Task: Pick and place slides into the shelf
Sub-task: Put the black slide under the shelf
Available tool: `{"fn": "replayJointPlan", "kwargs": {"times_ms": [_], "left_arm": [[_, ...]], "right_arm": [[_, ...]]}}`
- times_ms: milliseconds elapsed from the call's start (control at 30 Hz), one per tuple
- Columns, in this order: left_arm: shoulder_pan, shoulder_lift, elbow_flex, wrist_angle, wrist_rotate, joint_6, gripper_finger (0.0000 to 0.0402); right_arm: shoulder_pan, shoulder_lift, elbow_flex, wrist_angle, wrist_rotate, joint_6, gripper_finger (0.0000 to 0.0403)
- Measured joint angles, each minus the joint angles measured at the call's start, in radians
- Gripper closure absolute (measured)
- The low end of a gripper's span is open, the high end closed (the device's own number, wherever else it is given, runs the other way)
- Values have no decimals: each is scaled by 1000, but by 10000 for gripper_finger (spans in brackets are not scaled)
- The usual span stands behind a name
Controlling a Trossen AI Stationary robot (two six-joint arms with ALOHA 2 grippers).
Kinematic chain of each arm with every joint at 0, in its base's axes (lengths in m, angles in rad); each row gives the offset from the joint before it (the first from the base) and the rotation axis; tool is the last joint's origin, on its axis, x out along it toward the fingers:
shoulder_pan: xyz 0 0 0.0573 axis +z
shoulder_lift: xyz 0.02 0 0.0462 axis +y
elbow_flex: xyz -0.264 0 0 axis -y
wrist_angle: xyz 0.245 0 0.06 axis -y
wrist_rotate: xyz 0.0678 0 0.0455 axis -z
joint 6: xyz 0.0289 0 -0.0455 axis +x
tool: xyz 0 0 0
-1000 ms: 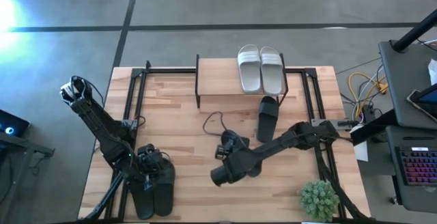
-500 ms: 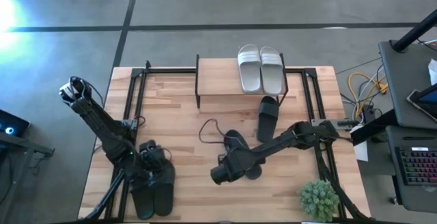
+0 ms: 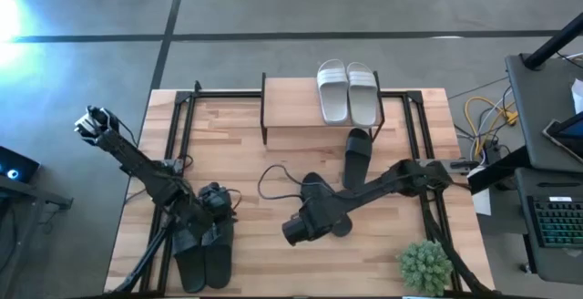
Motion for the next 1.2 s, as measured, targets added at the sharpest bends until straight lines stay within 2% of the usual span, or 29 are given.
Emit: {"fn": "replayJointPlan", "kwargs": {"times_ms": [133,267,433,600,733,1000,1200], "left_arm": [[90,12,0,182,30,83,310],[209,74,-5,347,124,139,312],[319,233,-2,552,283,183,340],[366,411,33,725,363,179,391],[389,539,75,869,366,176,397],[448,737,256,878,318,181,396],[495,821,413,662,180,320,396]], "right_arm": [[0,-72,-4,3,78,-44,181],[5,-200,-68,0,181,74,206],[44,-351,-214,0,223,265,280],[90,-468,-360,1,231,402,374],[113,-567,-450,-2,286,515,389],[117,-693,-544,-1,431,584,390],[119,-697,-556,0,450,544,390]]}}
